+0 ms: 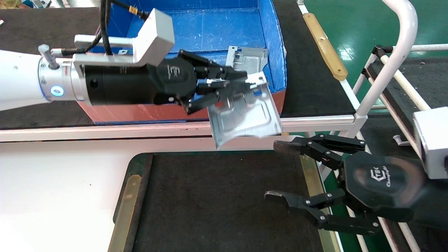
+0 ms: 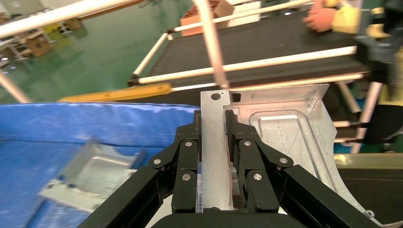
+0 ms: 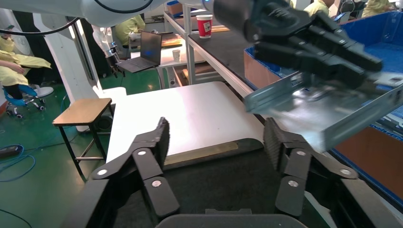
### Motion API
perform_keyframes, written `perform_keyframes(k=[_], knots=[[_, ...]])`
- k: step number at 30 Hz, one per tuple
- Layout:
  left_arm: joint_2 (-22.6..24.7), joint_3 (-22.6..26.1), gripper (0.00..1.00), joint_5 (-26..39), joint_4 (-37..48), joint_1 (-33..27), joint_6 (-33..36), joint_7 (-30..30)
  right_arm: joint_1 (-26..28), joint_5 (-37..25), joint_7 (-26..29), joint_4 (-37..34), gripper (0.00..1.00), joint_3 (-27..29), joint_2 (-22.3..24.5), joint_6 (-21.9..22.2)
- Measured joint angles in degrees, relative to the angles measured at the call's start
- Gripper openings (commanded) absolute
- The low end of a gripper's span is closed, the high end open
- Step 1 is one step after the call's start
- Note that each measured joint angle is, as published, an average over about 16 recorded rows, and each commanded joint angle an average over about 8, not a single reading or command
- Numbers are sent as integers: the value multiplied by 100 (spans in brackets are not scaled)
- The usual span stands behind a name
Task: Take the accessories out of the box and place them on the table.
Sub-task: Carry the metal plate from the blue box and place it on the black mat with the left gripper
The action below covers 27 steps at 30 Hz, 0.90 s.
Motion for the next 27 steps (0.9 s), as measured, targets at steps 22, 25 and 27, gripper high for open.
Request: perform_keyframes(k=[22,25,27], knots=[[-392,355,0,-214,-1599,1185,280,-509,0,0,0,0,100,0,0,0],[-372,411,0,-142,-1841,1389,118,-508,0,0,0,0,100,0,0,0],[-336,449,0,-71,-1973,1520,-9,-475,0,0,0,0,100,0,0,0]])
